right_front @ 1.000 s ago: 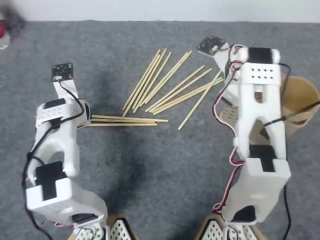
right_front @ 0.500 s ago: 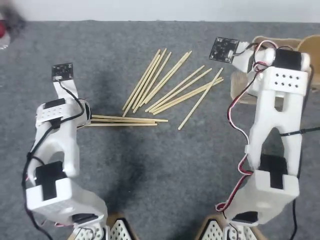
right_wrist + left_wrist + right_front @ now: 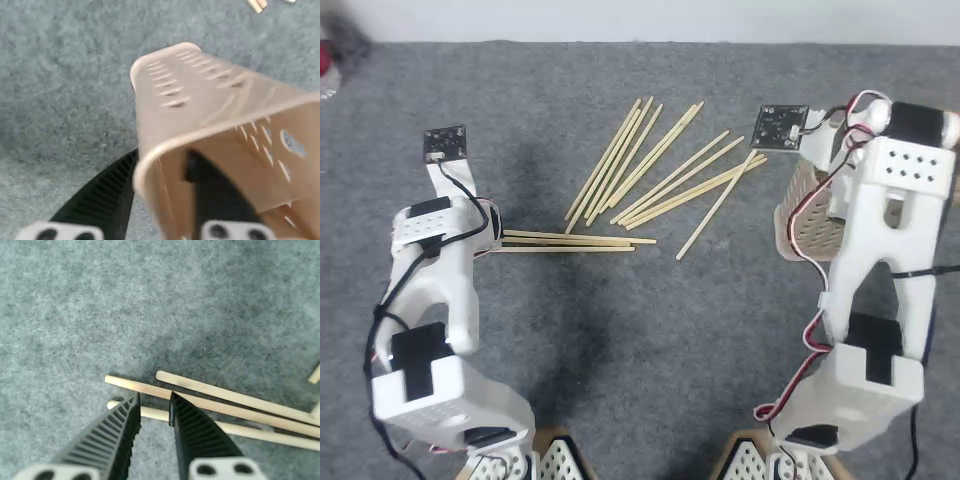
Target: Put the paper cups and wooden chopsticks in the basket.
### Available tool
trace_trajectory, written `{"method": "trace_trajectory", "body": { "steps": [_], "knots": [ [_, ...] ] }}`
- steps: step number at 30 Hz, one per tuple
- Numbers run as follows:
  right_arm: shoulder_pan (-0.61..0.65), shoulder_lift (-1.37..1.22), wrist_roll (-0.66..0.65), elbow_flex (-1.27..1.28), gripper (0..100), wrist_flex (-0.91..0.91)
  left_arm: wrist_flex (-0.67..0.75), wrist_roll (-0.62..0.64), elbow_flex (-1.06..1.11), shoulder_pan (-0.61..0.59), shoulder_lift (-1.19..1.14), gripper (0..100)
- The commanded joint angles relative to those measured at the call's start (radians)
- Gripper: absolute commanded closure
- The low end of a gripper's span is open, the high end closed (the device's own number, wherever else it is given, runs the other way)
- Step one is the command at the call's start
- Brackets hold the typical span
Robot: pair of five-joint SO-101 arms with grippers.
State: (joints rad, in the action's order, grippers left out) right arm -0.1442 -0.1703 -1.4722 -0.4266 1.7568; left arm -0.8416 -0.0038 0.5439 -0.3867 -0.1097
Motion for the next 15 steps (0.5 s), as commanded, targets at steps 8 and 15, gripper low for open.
{"method": "trace_trajectory", "body": {
  "steps": [8,15],
  "knots": [
    [0.09,0.176,0.075,-0.187,75.1,0.031,0.018,0.009,-0.005,0.0,0.034,90],
    [0.338,0.321,0.364,-0.215,86.4,0.033,0.018,0.009,-0.005,0.0,0.034,90]
  ]
}}
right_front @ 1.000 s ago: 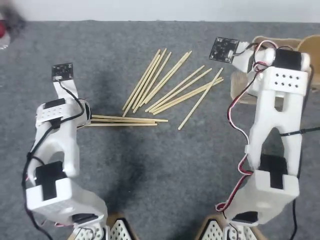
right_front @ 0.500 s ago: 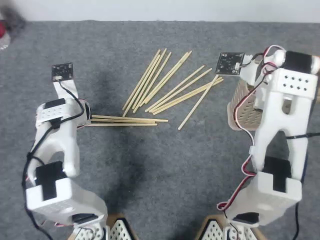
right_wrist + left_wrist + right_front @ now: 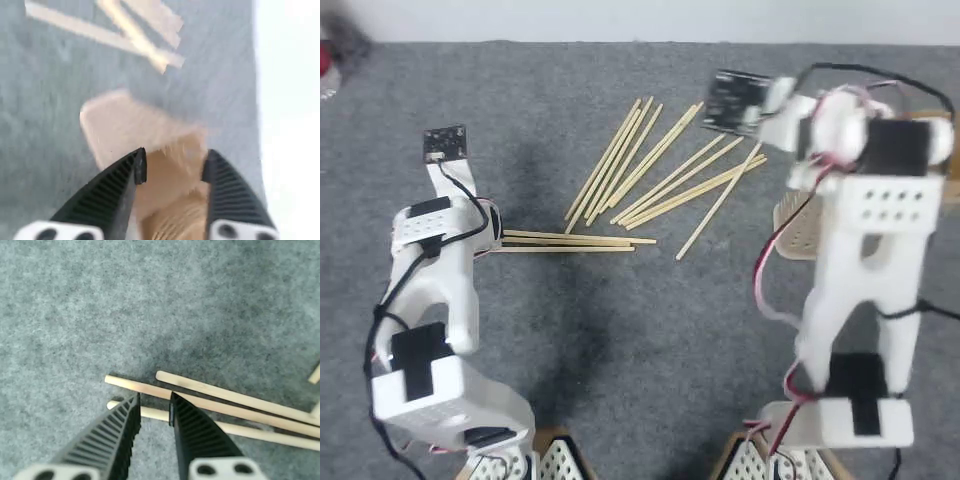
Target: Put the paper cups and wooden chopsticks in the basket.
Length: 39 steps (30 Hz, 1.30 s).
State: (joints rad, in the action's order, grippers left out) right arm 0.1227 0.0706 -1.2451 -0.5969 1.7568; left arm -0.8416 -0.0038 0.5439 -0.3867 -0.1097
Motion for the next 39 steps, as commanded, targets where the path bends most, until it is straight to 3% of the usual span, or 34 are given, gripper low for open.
{"method": "trace_trajectory", "body": {
  "steps": [1,10,16,27,29,33,39],
  "knots": [
    [0.081,0.09,0.192,-0.044,86.4,0.033,0.018,0.009,-0.005,0.0,0.034,90],
    [0.053,-0.015,0.867,-0.044,73.8,0.03,0.018,0.009,-0.004,0.0,0.034,90],
    [-0.035,-0.148,0.954,-0.049,73.7,-0.031,0.018,0.009,-0.002,0.0,0.034,90],
    [-0.084,-0.318,0.931,-0.049,74.2,-0.107,0.018,0.009,-0.004,0.0,0.034,90],
    [-0.084,-0.381,0.859,-0.049,79.0,-0.133,0.018,0.009,-0.002,0.0,0.034,90],
    [-0.084,-0.489,0.644,-0.049,99.8,-0.13,0.018,0.009,-0.002,0.0,0.034,90],
    [-0.162,-0.478,0.371,-0.051,99.0,-0.157,0.018,0.009,-0.004,0.0,0.034,90]
  ]
}}
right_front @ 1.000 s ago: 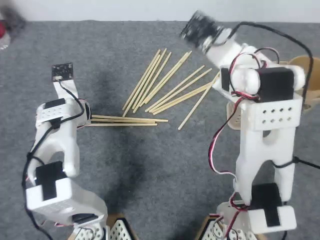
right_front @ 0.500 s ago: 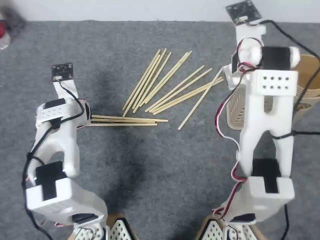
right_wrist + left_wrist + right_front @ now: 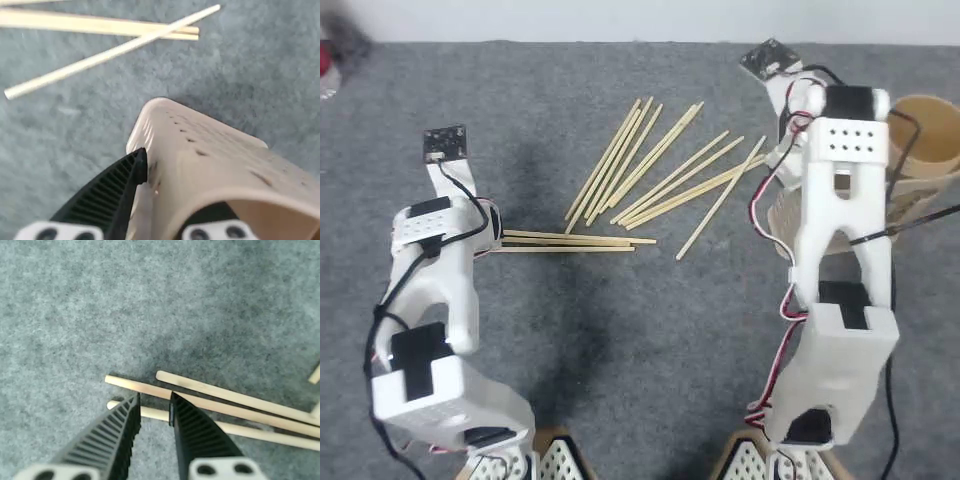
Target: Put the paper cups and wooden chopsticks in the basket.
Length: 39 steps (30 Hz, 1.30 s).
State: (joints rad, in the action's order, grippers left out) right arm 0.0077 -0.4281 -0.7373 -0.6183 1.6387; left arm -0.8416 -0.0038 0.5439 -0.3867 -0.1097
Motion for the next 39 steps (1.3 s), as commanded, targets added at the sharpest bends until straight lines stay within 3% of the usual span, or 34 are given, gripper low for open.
{"method": "trace_trajectory", "body": {
  "steps": [1,6,12,19,33,39],
  "knots": [
    [-0.062,0.035,-0.167,-0.028,99.1,-0.061,0.018,0.009,-0.004,0.0,0.034,90],
    [-0.102,0.105,-0.25,-0.028,99.1,-0.139,0.018,0.008,-0.005,0.0,0.034,90],
    [-0.042,0.173,-0.258,-0.028,97.2,-0.002,0.018,0.008,-0.005,0.002,0.034,90],
    [0.061,0.257,-0.256,-0.028,69.7,0.116,0.02,0.008,-0.005,0.002,0.034,90],
    [0.039,0.352,-0.258,-0.121,74.5,0.101,0.02,0.008,-0.002,0.002,0.034,90],
    [0.285,0.409,-0.173,-0.207,74.5,0.12,0.014,0.014,-0.002,-0.031,0.046,90]
  ]
}}
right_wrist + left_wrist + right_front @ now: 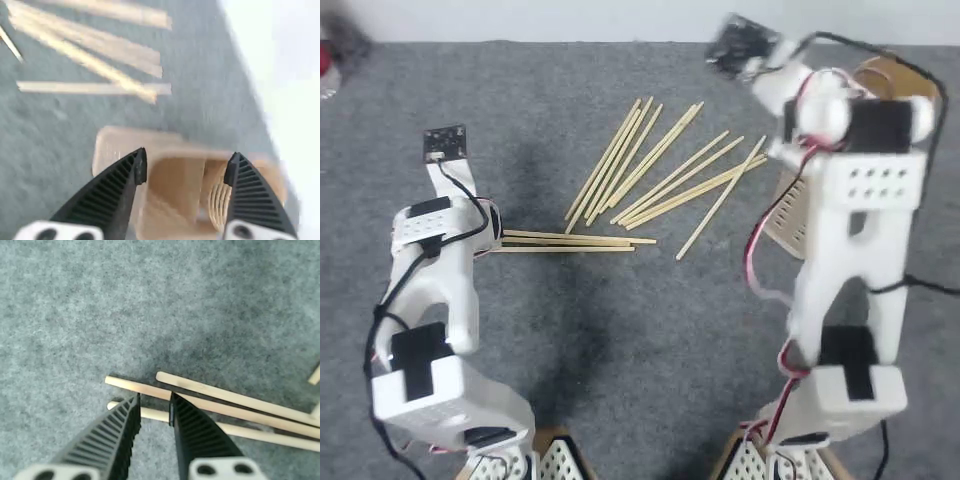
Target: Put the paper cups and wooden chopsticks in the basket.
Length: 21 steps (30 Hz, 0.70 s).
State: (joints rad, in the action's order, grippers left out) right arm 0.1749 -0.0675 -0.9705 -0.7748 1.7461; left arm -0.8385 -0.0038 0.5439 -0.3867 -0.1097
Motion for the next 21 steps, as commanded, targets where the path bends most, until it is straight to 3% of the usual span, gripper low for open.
{"method": "trace_trajectory", "body": {
  "steps": [1,5,9,18,21],
  "knots": [
    [0.157,0.033,0.094,-0.037,74.5,0.013,0.009,0.017,-0.005,-0.048,0.046,90],
    [0.3,-0.091,0.206,-0.017,74.5,0.012,-0.054,0.018,-0.008,-0.172,0.046,90],
    [0.426,-0.254,0.21,-0.018,74.5,-0.028,-0.077,0.011,0.004,-0.373,0.044,90],
    [0.538,-0.605,0.184,-0.018,74.6,-0.302,-0.063,0.003,0.053,-0.672,0.037,90],
    [0.578,-0.685,0.184,-0.018,74.6,-0.352,0.003,0.003,0.073,-0.796,0.035,90]
  ]
}}
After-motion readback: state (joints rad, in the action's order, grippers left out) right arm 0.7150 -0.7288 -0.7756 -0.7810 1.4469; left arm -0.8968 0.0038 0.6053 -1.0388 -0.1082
